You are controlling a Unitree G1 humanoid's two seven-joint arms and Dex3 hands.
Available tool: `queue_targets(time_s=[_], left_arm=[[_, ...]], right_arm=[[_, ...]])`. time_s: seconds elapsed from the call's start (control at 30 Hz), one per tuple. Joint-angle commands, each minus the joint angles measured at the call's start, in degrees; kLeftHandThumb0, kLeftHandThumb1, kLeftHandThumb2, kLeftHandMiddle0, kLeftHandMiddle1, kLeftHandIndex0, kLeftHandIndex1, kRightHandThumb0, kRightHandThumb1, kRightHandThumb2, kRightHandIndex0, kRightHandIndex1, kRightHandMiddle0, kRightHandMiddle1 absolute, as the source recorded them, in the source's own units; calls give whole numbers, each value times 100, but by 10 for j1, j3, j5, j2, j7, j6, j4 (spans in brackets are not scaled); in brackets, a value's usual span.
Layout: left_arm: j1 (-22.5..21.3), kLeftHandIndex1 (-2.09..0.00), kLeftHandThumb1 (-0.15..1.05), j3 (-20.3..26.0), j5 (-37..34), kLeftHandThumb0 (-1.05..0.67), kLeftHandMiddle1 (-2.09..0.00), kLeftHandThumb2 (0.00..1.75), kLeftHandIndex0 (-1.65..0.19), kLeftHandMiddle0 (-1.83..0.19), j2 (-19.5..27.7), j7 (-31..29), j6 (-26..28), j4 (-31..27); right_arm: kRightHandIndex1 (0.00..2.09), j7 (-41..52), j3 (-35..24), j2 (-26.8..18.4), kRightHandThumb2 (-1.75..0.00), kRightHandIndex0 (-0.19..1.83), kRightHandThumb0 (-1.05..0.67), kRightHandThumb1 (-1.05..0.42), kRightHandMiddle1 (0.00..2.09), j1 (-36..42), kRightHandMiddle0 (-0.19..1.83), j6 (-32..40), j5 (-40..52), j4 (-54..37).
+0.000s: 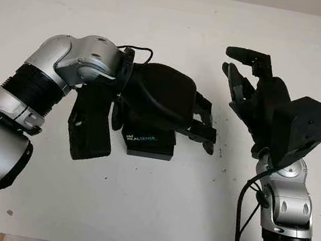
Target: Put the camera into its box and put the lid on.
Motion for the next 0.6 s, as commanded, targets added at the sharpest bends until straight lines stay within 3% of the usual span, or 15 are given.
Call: queue_targets(time_s=[0.0, 0.3, 0.47, 0.57], left_arm=[[-4, -62, 105, 0, -7, -84, -15, 74, 19, -11, -3, 2, -3, -7], [5, -38, 105, 5, -29, -85, -8, 69, 19, -8, 16, -10, 6, -50], [13, -6, 105, -4, -126, -89, -2, 71, 19, 10, 44, -124, 112, -134], [12, -1, 105, 1, -172, -90, -1, 73, 19, 18, 56, -191, 178, -175]], right_arm=[[23, 1, -3, -1, -52, 30, -67, -105, 122, 3, -14, -7, 1, -3], [25, 2, -4, 1, -52, 27, -66, -105, 125, 0, -18, -4, 7, -1], [26, 3, -5, 2, -52, 25, -66, -105, 122, -1, -19, 5, 14, -1], [26, 4, -5, 4, -51, 24, -66, -105, 121, -2, -18, 5, 19, 0]])
